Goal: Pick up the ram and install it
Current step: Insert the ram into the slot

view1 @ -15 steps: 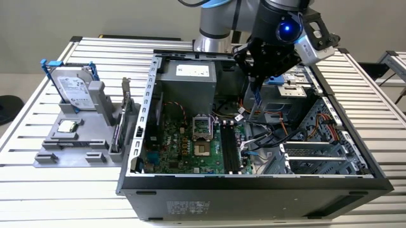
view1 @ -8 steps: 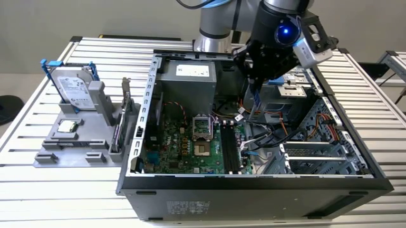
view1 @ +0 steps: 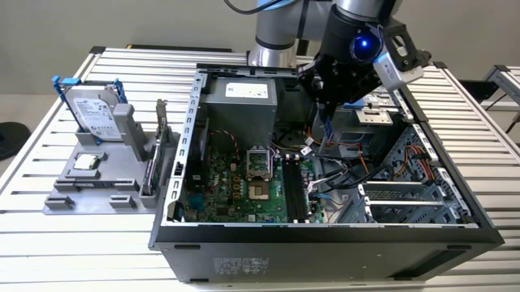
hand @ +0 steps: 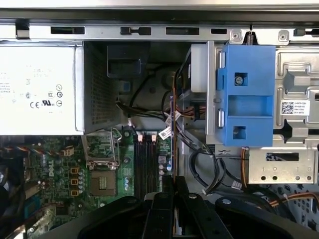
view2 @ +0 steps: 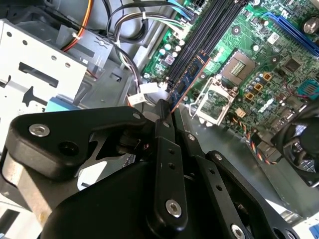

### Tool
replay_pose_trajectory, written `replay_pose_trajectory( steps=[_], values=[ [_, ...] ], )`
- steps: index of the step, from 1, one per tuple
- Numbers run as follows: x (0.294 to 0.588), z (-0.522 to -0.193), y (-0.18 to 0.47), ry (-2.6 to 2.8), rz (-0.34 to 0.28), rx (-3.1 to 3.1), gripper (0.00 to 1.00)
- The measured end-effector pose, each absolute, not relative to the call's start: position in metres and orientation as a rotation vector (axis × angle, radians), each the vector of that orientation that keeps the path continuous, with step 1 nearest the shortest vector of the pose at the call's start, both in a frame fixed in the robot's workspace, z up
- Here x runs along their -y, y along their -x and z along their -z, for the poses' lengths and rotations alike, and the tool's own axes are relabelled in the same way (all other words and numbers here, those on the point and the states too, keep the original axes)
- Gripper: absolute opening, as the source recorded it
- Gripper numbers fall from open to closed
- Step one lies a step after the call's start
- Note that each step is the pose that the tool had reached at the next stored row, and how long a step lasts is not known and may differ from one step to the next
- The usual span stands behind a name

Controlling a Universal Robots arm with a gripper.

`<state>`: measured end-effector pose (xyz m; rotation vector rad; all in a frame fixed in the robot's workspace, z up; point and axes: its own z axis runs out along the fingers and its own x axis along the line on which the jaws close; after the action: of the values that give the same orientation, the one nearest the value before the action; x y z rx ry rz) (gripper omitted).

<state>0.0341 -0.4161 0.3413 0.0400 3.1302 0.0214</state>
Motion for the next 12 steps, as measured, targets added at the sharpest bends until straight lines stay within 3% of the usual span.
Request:
replay_pose_trajectory(
  steps=[12],
  values=[
    [0.4161, -0.3364, -0.0339, -0.040, -0.018, -3.130, 0.00]
  ],
)
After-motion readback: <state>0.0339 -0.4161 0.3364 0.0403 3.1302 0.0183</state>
